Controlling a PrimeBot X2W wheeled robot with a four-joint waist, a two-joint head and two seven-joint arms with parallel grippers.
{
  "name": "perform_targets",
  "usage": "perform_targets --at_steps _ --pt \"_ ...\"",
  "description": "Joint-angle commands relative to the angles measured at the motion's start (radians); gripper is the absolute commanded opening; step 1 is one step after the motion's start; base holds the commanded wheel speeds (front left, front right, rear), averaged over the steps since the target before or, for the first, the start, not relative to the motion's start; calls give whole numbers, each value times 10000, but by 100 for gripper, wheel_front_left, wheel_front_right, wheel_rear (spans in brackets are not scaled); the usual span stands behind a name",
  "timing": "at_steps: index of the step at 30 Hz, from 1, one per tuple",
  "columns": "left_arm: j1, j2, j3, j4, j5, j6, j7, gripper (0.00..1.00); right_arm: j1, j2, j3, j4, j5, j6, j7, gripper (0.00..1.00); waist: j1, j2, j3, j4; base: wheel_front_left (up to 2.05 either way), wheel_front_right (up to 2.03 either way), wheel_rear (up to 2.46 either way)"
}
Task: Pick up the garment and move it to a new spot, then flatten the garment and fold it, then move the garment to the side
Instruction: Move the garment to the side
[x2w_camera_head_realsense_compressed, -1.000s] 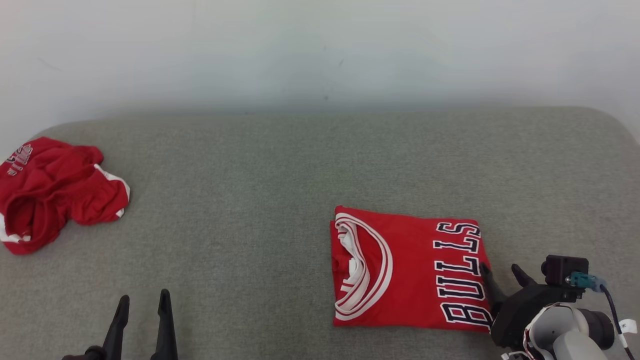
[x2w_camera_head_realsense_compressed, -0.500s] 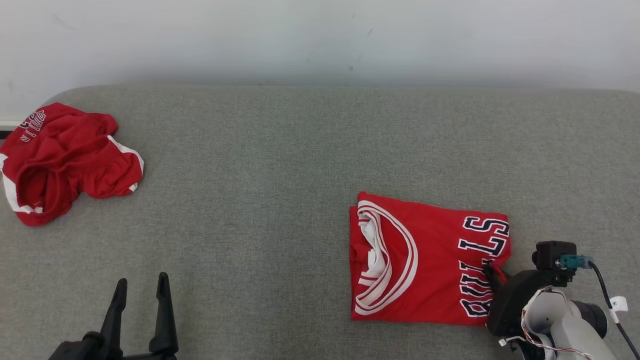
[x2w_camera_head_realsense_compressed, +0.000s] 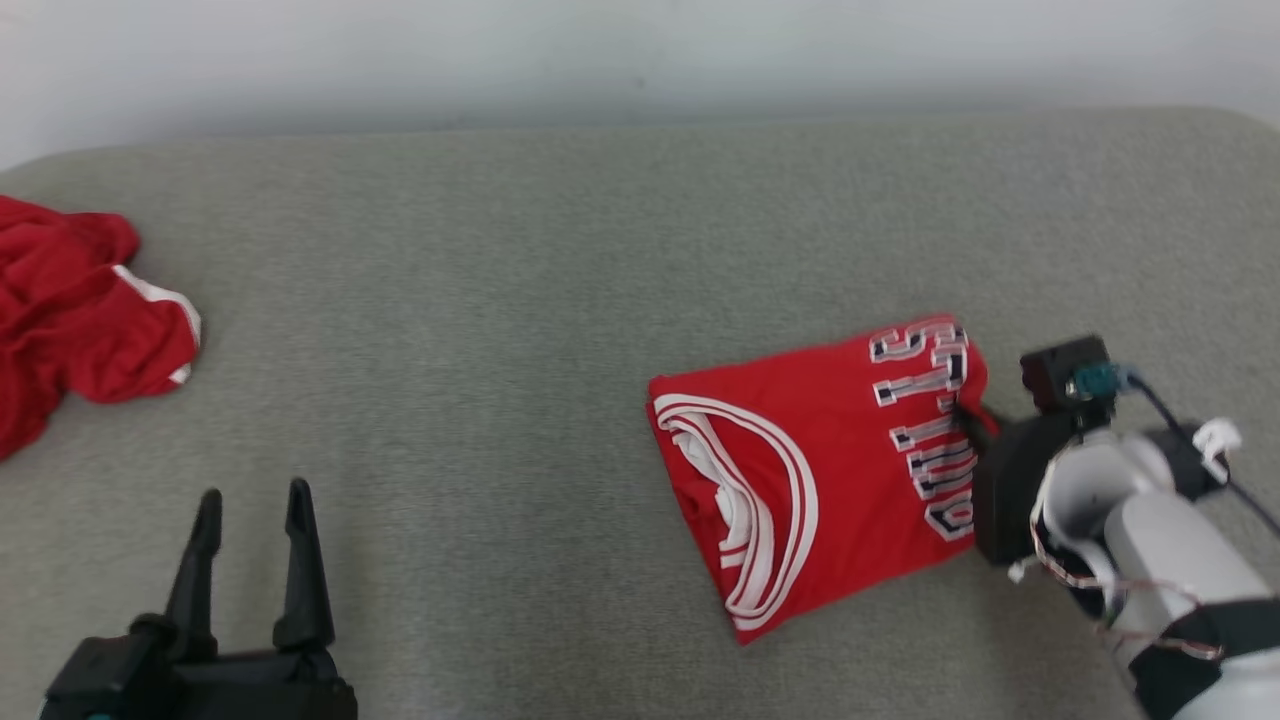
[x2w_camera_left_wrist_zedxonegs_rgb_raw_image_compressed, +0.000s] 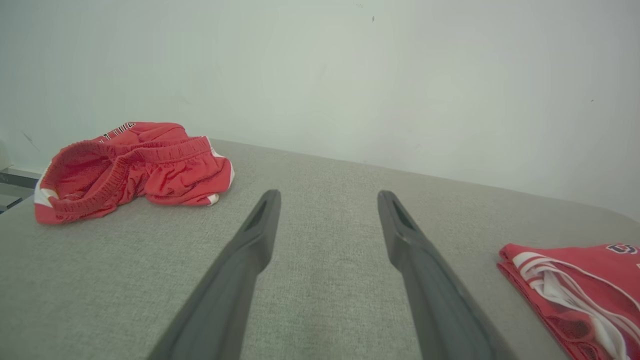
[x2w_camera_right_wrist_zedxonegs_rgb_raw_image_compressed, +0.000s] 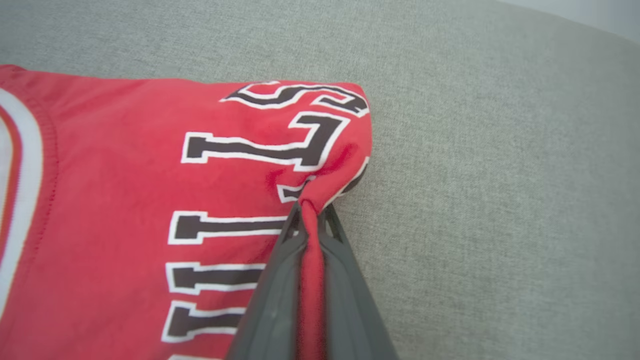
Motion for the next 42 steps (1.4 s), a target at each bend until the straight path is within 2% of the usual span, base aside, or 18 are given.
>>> perform_targets --at_steps 1,6,11,18,31,42 --pt "-250 2 90 -148 144 -73 -7 100 -481 -380 391 -157 37 -26 72 0 -2 -1 659 -698 0 0 0" --pt "-813 3 147 -467 581 -251 -5 100 -1800 -1197 1500 -305 188 -26 -36 0 -2 -1 1494 -1590 0 0 0" --pt "-1587 76 116 -1168 1171 -417 -6 100 -3116 -1950 2016 153 251 -26 -716 0 -2 -1 2511 -2663 0 0 0" --pt "-2063 329 22 -1867 1530 -496 -6 100 -4293 -2224 1504 1593 -70 -26 -2331 0 -2 -1 3424 -3530 0 0 0" --pt "-2059 650 -108 -2363 1591 -576 -6 100 -5225 -2566 468 3200 -2017 -26 -5257 0 -2 -1 3927 -3949 0 0 0" --pt "-1956 728 -242 -2453 1497 -595 -6 100 -5479 -2813 535 3366 -3736 -26 -6172 0 -2 -1 3983 -3652 0 0 0"
